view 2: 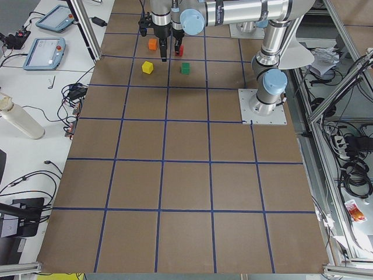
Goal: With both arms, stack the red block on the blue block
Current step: 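Lower the right gripper and close it on the red cube, then lift the red cube with the right gripper and carry it over the blue cube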
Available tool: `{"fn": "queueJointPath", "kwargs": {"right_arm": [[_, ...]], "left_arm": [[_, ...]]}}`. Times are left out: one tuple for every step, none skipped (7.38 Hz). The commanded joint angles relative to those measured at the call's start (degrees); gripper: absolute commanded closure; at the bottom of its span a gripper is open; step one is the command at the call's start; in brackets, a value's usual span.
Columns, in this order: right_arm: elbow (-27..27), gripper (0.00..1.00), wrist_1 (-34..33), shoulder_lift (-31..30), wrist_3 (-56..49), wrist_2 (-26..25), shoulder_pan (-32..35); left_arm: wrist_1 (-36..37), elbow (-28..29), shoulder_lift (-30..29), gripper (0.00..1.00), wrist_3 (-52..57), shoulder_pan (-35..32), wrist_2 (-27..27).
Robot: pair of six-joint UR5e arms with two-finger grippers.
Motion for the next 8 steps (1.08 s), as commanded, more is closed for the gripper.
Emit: {"fn": "queueJointPath", "kwargs": {"right_arm": [[0.1, 1.0, 2.0, -2.5, -5.7, -1.4, -1.4], [-0.2, 1.0, 6.0, -4.9, -8.4, -3.3, -2.9], [0.0, 1.0, 8.3, -7.6, -12.3, -3.2, -6.0], [0.1, 1.0, 12.0, -11.1, -15.3, -3.0, -9.6], [0.1, 1.0, 15.0, -13.4, -21.0, -2.8, -13.6], [0.2, 1.0, 16.2, -13.9, -26.7, -3.2, -18.2], [0.2, 1.0, 16.0, -13.3, -29.7, -3.1, -22.6], [0.3, 1.0, 15.8, -12.8, -31.4, -3.0, -25.8]], "left_arm": [[-0.1, -0.1, 0.1, 0.0, 0.2, 0.0, 0.3], [-0.1, 0.0, 0.1, 0.0, 0.2, 0.0, 0.4], [-0.2, -0.1, 0.1, 0.0, 0.3, 0.0, 0.4], [-0.2, -0.1, 0.1, 0.0, 0.4, 0.0, 0.5], [-0.2, -0.2, 0.3, 0.0, 0.4, 0.0, 0.5], [-0.2, -0.2, 0.4, 0.0, 0.4, 0.1, 0.6], [-0.2, -0.2, 0.7, 0.0, 0.5, 0.2, 0.6], [-0.2, -0.3, 0.8, 0.0, 0.5, 0.2, 0.6]]}}
